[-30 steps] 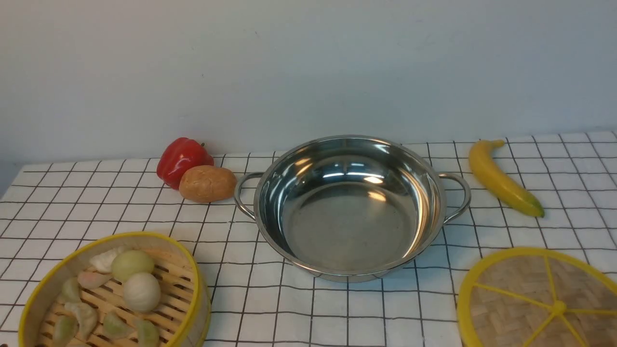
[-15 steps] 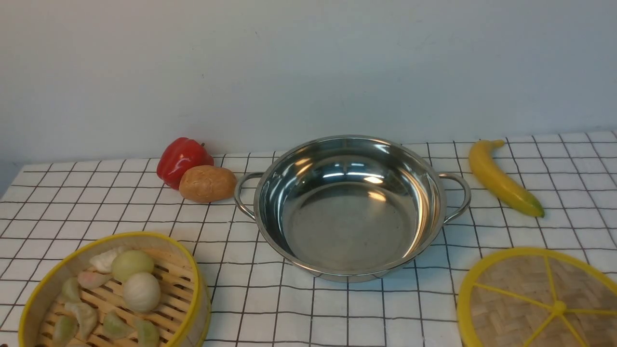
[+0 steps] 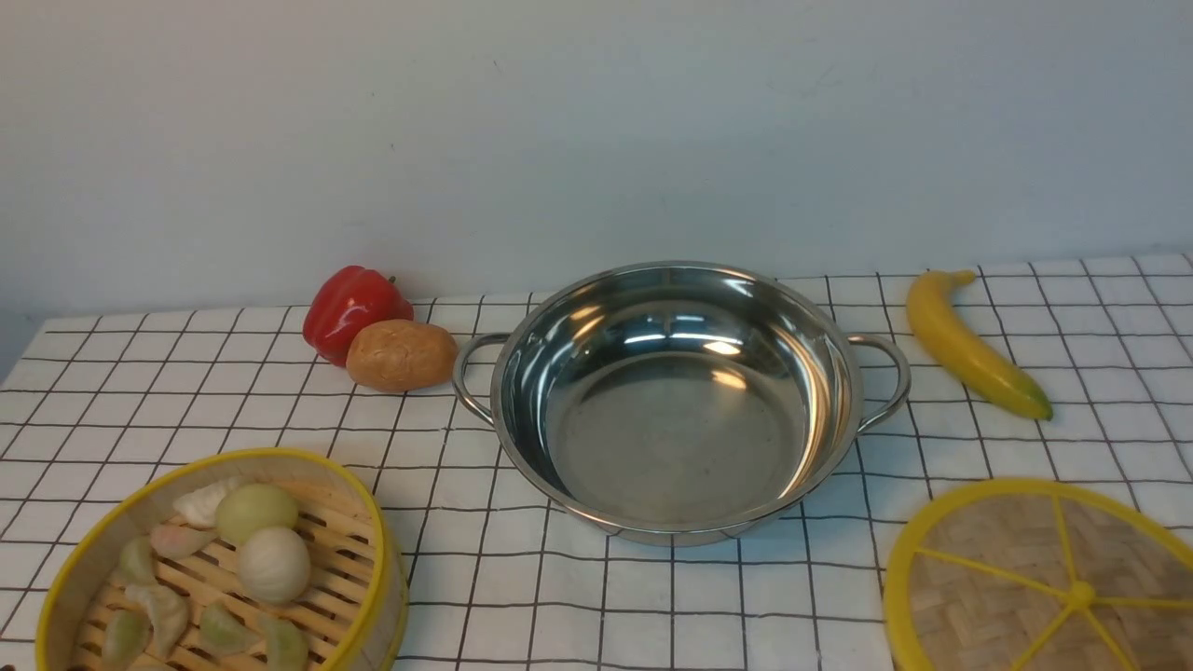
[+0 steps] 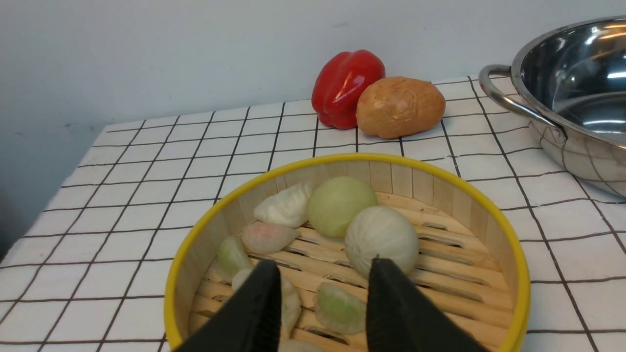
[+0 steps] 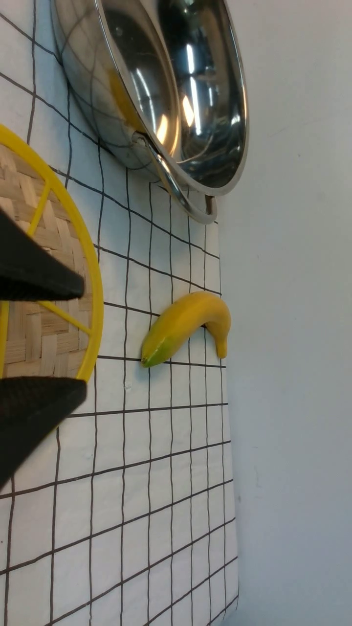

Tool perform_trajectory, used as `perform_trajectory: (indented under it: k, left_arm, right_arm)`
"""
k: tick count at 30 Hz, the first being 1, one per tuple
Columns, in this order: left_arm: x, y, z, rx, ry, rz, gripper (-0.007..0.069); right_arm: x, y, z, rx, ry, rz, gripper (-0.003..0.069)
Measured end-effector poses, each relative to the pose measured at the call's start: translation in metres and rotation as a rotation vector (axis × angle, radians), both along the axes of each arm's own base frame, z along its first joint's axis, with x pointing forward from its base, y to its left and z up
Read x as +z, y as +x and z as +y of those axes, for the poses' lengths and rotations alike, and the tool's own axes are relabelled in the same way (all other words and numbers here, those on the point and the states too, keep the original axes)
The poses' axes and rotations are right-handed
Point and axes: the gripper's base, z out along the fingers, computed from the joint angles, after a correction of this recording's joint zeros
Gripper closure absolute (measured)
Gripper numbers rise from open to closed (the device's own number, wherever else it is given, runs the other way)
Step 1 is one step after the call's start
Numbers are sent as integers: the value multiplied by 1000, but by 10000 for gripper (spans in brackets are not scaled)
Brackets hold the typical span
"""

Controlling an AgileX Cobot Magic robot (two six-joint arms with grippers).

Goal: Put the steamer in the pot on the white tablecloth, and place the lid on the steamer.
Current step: 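Grasp the rim of the steamer basket holding the buns with the left gripper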

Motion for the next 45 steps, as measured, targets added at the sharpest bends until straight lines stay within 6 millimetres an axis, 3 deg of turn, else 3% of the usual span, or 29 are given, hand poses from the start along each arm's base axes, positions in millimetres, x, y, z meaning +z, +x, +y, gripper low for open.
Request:
perform_trajectory:
  k: [11,22,30,33,39,41,45]
  left_arm:
    - [1,0,0,-2,-9,-8,382]
    - [30,3,-5,-4,-434,-330,382]
    - [43,1,-1,23,-583,-451,382]
    - [54,-3,-7,-30,-592,-381,382]
    - [99,-10,-27,-187,-506,-75,382]
    - [116,-9,-35,-280,-381,145,382]
    - [122,11,-36,-353,-219,500,382]
  right_arm:
    - [0,0,0,0,1,0,417]
    - [0,0,0,0,3,0,417]
    - [0,0,0,0,3,0,417]
    - [0,0,0,0,3,0,417]
    - [0,0,0,0,3,0,417]
    - [0,0,0,0,3,0,417]
    - [0,0,0,0,3,0,417]
